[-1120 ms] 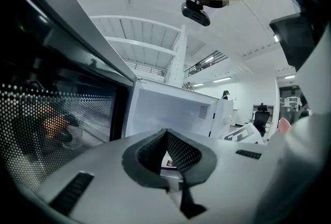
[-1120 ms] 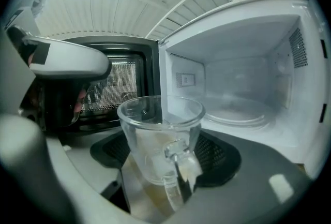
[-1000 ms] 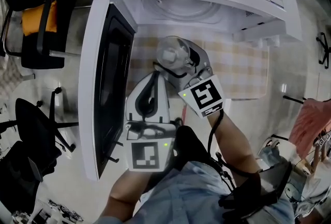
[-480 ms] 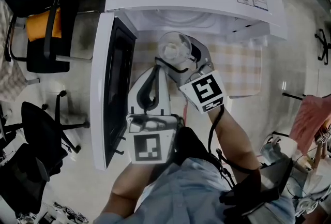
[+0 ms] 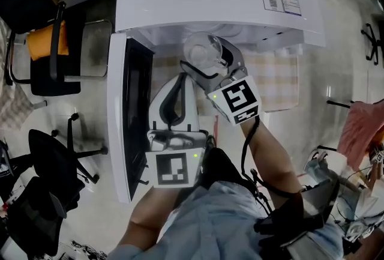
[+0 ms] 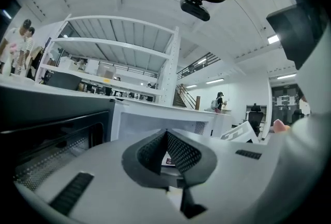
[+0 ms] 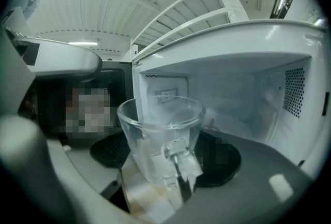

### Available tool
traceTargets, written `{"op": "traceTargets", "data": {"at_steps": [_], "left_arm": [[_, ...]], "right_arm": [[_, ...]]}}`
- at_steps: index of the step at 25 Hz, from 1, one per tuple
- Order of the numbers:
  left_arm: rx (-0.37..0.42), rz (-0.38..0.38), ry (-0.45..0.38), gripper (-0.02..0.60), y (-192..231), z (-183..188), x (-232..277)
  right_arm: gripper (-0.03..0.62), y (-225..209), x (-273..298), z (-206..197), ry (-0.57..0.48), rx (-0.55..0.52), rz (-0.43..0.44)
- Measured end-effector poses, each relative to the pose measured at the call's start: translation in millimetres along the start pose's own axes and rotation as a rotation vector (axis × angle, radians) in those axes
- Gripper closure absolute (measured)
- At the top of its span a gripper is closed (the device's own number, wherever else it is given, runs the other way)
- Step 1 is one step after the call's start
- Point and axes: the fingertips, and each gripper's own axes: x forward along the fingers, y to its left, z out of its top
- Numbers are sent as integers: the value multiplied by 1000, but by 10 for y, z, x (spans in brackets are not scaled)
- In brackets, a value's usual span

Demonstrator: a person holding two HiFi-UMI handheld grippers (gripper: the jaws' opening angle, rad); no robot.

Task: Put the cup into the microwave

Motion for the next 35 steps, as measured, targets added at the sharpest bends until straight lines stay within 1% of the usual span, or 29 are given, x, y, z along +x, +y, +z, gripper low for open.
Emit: {"op": "traceTargets", "data": {"at_steps": [10,13,19,22,25,29,35], "left_arm": [[-14,-21,20,575,55,-12,124],[-10,-18,12,575,82,-14,169],[7,24,-23,575,216,-57,270],[20,40,-39,575,227,-95,315],[16,51,-54,575,205,-112,339],[20,49,-71,575,156,-84,356],[8,41,-64,575,118,-107,420]], "right_arm": [[233,-196,106,-18,20,21,-45],[233,-241,141,-10,20,21,-50],[233,-370,195,-21,17,3,-62],[233,-446,228,-19,11,-7,-67],[233,-502,248,-12,11,-9,-67],[233,-557,273,15,17,-19,-64],[233,-660,350,19,32,-16,-75]]}}
